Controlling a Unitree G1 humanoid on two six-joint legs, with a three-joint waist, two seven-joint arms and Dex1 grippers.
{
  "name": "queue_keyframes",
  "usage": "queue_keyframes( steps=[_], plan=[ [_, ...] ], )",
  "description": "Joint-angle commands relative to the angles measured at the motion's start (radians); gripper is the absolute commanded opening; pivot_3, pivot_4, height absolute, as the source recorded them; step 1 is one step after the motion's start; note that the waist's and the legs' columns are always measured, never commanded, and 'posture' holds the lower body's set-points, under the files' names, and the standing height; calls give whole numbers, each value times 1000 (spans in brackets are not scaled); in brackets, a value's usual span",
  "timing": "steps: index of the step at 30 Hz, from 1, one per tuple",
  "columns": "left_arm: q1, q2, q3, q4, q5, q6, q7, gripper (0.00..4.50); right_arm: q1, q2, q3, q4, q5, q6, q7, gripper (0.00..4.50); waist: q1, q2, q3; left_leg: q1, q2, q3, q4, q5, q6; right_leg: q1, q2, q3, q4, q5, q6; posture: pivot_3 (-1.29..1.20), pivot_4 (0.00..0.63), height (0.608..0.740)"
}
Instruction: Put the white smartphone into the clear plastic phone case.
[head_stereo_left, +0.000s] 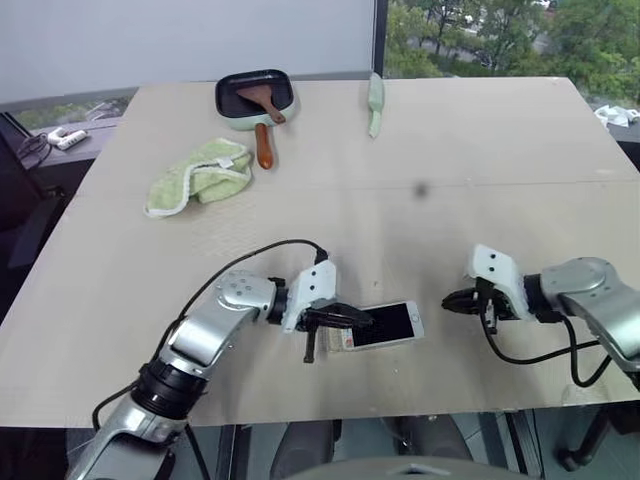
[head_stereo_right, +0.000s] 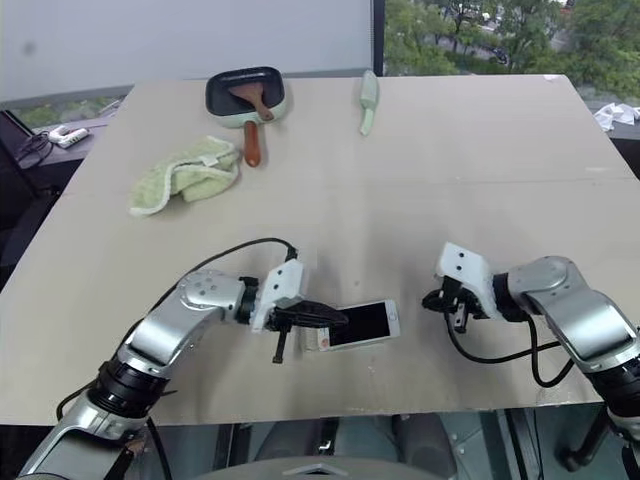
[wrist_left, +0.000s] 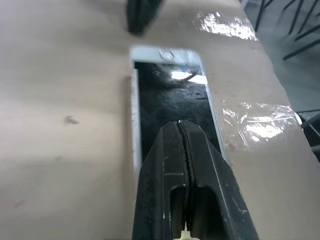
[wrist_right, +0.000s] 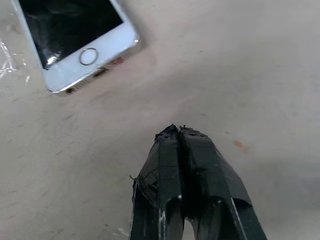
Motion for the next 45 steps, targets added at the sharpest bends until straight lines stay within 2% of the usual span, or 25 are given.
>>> queue_keyframes(
  steps=[1,7,13,23,35,45],
  plan=[
    [28,59,67,-57,-35,35,-7,0,-6,-1,13,-36,-6,-5,0,97,-2,0,2,0,0,0,0,0,0,0,0,0,0,0,0,0,150,740],
    [128,156,128,-55,-39,56,-8,0,-13,2,26,-48,-6,-1,7,97,-1,0,4,1,0,0,0,-2,4,0,1,0,1,0,0,0,150,740],
    [179,127,80,-29,0,24,23,0,-25,5,36,-66,0,11,9,97,1,-1,4,2,0,1,0,-1,2,1,0,0,2,0,0,0,150,740],
    [171,105,32,74,73,-76,21,0,-27,-1,37,-90,8,31,8,97,5,0,4,2,0,1,4,-2,3,2,0,0,3,0,0,0,150,740],
    [95,-14,-26,74,77,-48,53,0,-54,-10,62,-116,-4,45,7,97,27,1,3,3,-2,0,10,-2,4,6,0,0,3,1,0,0,150,740],
    [40,-120,-51,77,91,-3,91,0,-91,22,184,-204,-50,105,1,97,27,1,3,4,-2,-1,11,-2,4,7,0,-1,5,1,0,0,150,740]
  ],
)
